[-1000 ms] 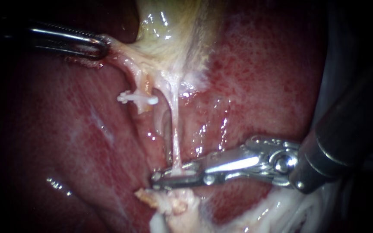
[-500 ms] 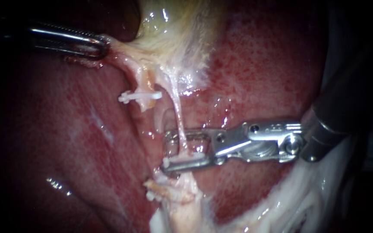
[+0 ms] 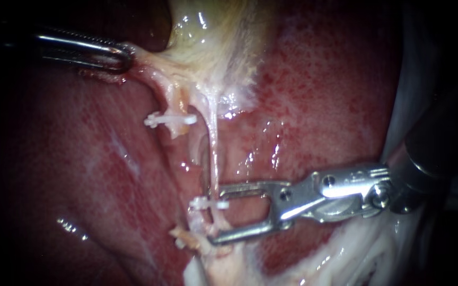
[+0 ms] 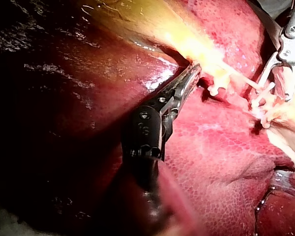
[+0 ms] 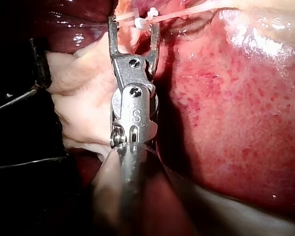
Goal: Going back first clip right tube
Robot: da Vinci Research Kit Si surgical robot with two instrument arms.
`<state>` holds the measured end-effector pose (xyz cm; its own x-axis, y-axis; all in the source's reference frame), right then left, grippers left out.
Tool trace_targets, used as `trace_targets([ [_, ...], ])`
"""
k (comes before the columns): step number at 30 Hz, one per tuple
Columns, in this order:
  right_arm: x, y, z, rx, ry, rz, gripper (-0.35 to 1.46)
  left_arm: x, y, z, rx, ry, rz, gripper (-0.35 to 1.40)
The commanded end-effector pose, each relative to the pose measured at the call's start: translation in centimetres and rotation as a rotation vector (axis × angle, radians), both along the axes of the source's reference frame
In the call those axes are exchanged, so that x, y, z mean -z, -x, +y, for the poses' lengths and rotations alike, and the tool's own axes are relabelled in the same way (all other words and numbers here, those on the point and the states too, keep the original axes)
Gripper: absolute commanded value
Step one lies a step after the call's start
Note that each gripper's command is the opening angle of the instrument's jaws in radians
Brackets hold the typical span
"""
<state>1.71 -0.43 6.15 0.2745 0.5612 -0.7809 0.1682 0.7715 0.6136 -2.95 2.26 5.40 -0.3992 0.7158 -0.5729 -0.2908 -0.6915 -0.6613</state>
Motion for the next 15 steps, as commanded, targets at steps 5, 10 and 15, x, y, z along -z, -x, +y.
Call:
trace_targets([
  [5,-0.14,0.06,0.08,-0.035,0.011,-0.018,0.50,0.00,0.00,0.00,0.000,0.000,0.000,-0.35],
  [10,-0.33,0.19,0.19,-0.067,0.048,-0.093,0.50,0.00,0.00,0.00,-0.001,0.000,0.000,-0.35],
  [15,-0.32,0.42,0.26,-0.066,0.123,-0.118,0.50,0.00,-0.01,0.00,-0.001,0.000,0.000,-0.35],
])
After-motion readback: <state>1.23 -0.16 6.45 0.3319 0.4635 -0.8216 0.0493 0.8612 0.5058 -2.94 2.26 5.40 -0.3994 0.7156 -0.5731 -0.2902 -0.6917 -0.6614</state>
